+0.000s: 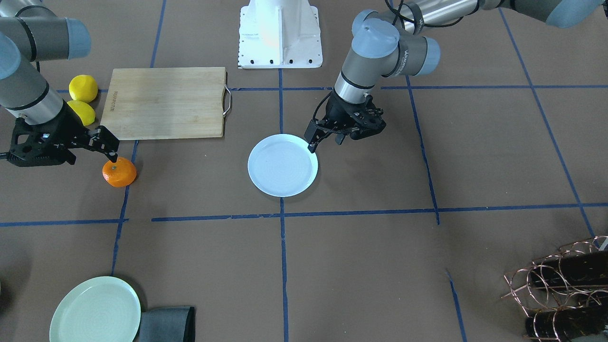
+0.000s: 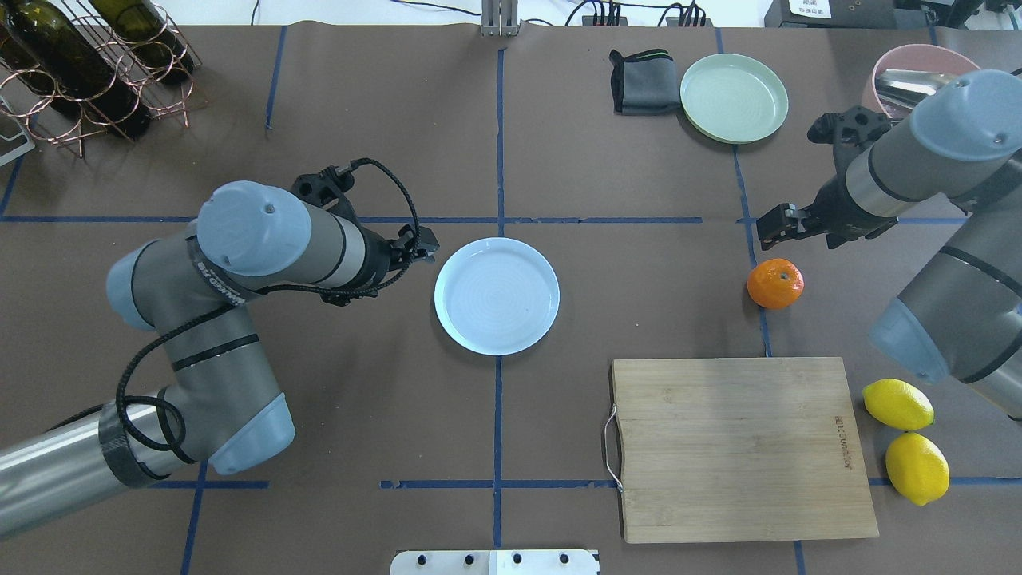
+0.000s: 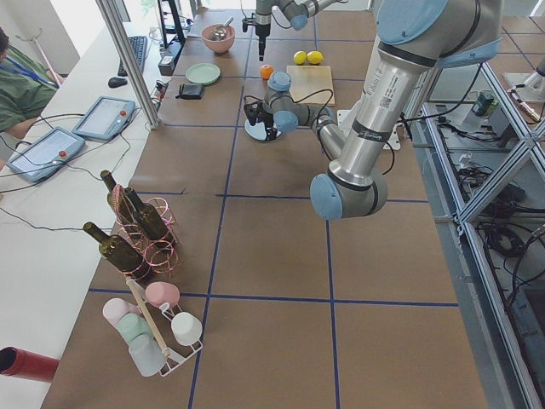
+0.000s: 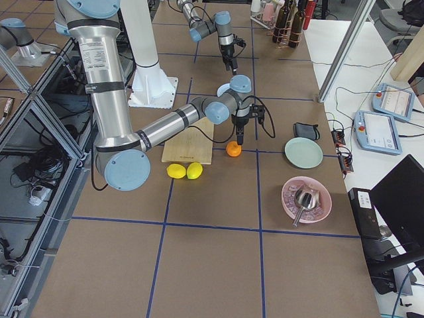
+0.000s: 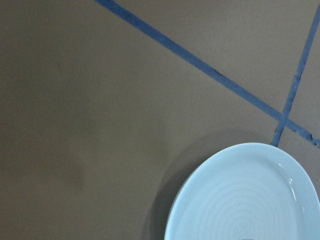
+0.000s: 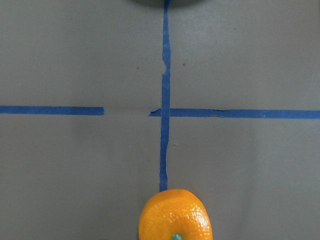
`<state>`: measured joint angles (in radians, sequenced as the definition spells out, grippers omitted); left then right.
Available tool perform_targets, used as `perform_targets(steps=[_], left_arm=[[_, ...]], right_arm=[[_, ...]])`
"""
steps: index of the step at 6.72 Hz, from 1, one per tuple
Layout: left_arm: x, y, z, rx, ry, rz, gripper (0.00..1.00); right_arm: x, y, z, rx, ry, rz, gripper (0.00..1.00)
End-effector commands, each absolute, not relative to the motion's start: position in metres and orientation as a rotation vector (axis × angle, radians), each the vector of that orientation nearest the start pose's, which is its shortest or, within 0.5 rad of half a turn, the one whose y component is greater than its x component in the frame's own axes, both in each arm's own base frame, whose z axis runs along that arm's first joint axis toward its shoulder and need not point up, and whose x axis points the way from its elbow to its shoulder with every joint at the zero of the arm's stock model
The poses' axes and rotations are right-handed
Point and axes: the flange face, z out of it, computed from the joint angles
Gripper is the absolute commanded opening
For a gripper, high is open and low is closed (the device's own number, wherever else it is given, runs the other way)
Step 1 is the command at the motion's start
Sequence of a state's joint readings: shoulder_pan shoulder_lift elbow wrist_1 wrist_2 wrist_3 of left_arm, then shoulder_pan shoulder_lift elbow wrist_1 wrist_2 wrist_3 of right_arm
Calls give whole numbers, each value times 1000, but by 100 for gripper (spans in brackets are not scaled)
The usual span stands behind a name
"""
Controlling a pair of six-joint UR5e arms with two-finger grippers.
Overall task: Pick orange to plate
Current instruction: 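Release the plate, draw back the left gripper while the right descends to the orange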
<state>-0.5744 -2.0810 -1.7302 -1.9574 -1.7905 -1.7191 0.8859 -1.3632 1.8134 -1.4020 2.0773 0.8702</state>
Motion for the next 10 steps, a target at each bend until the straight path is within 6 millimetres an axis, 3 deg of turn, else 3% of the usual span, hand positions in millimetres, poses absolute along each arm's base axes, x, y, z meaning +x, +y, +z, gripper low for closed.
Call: perform_targets(steps=[1, 3, 7, 10], left_arm=[[443, -456, 251, 97, 1102, -541, 100], [432, -463, 263, 106, 1084, -554, 100], [418, -475, 265, 115, 1079, -580, 100], [417, -475, 270, 113, 1070, -584, 100]], right_arm=[[-320, -501, 437, 64, -741, -1, 100], [-326, -499, 442, 57, -731, -12, 100], [-343, -491, 458, 25, -711, -32, 100], [-353, -485, 465, 9, -701, -47, 100]])
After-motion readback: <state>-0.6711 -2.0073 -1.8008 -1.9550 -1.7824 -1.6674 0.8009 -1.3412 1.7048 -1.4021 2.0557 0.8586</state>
